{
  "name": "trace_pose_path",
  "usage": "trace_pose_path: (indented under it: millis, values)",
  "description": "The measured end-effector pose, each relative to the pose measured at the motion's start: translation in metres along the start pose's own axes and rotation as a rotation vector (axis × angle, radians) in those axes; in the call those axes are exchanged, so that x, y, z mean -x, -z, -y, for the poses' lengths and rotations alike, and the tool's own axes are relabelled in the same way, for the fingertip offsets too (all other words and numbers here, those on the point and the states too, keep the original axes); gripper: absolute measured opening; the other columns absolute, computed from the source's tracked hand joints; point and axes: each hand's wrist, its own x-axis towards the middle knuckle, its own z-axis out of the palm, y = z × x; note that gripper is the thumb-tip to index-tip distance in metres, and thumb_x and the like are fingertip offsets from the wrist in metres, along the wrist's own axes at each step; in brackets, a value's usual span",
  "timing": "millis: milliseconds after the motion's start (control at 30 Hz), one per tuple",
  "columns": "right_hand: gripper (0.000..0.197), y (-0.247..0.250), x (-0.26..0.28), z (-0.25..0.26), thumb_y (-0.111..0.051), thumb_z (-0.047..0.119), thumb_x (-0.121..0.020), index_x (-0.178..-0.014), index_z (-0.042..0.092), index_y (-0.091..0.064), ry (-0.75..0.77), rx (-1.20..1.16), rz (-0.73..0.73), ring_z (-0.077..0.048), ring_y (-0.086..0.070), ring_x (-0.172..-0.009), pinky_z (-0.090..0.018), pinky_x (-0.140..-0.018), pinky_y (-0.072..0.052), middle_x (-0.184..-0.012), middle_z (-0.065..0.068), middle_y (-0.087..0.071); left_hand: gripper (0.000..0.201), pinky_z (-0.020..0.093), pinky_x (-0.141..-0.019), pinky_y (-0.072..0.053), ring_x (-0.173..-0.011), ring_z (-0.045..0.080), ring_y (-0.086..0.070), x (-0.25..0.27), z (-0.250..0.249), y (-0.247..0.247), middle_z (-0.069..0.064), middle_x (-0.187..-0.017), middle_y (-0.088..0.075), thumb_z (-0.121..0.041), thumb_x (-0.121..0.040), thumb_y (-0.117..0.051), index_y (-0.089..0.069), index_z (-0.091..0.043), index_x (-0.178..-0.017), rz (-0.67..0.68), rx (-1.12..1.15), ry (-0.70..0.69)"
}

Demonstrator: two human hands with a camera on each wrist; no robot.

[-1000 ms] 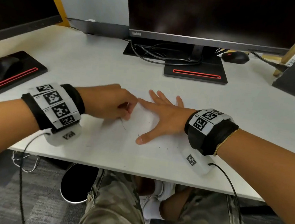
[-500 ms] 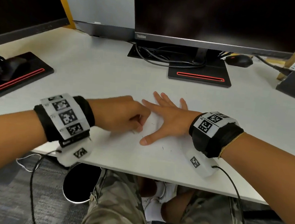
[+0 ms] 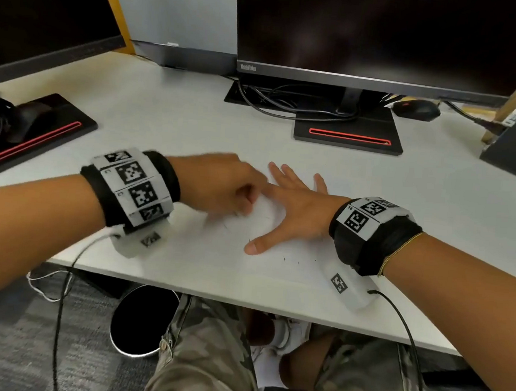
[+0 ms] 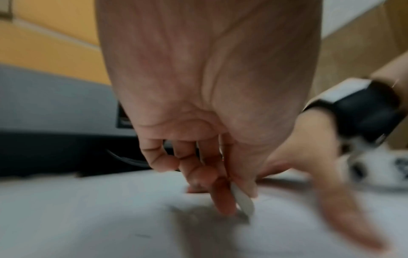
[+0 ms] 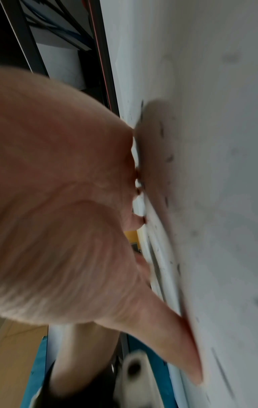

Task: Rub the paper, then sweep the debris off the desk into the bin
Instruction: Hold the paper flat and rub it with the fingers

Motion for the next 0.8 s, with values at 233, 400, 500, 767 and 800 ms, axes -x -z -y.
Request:
trace_pose_path:
  millis: [233, 400, 500, 767, 800]
  values:
    - [0.135, 0.001, 0.002, 0.001, -0.073, 0.093, -0.063, -0.164, 0.055, 0.009, -0.008, 0.020, 0.002, -0.006, 0.037, -0.154, -0.063, -0.122, 0.024, -0.172, 0.014, 0.033, 0.007, 0.033, -0.076, -0.050, -0.082, 0.016, -0.063, -0.010, 0.011, 0.010, -0.010, -0.080, -0.067, -0.027, -0.097, -0.063, -0.062, -0.027, -0.091, -0.093, -0.145, 0.099]
    - [0.133, 0.000, 0.001, -0.001, -0.072, 0.094, -0.062, -0.164, 0.055, 0.003, 0.000, 0.029, 0.013, -0.005, 0.038, -0.153, -0.062, -0.122, 0.025, -0.171, 0.015, 0.034, 0.012, 0.021, -0.072, -0.051, -0.073, 0.004, -0.060, -0.006, 0.002, 0.001, -0.011, -0.076, -0.066, -0.026, -0.098, -0.067, -0.062, -0.029, -0.087, 0.009, -0.003, 0.035]
    - [0.139, 0.001, -0.001, -0.002, -0.070, 0.096, -0.062, -0.163, 0.054, 0.017, 0.000, 0.056, 0.012, -0.005, 0.038, -0.153, -0.063, -0.122, 0.025, -0.170, 0.015, 0.035, 0.011, 0.037, -0.078, -0.054, -0.084, 0.019, -0.061, -0.012, 0.018, 0.014, -0.005, -0.084, -0.066, -0.027, -0.097, -0.066, -0.061, -0.031, -0.088, -0.122, -0.074, 0.220]
    - [0.071, 0.004, 0.005, 0.004, -0.072, 0.091, -0.066, -0.130, 0.070, -0.051, 0.007, 0.012, 0.022, -0.008, 0.039, -0.153, -0.064, -0.120, 0.026, -0.172, 0.009, 0.034, 0.010, 0.010, -0.061, -0.044, -0.067, 0.002, -0.066, -0.022, -0.033, -0.007, -0.005, -0.073, -0.074, -0.019, -0.093, -0.067, -0.067, -0.023, -0.083, 0.044, 0.197, 0.042]
    - [0.081, 0.004, 0.003, 0.004, -0.072, 0.092, -0.065, -0.138, 0.070, -0.045, 0.014, 0.009, 0.011, -0.008, 0.038, -0.154, -0.064, -0.120, 0.026, -0.172, 0.010, 0.034, 0.008, 0.011, -0.060, -0.044, -0.067, 0.002, -0.066, -0.022, -0.026, -0.001, -0.005, -0.074, -0.075, -0.019, -0.093, -0.069, -0.069, -0.021, -0.085, 0.021, 0.191, 0.068]
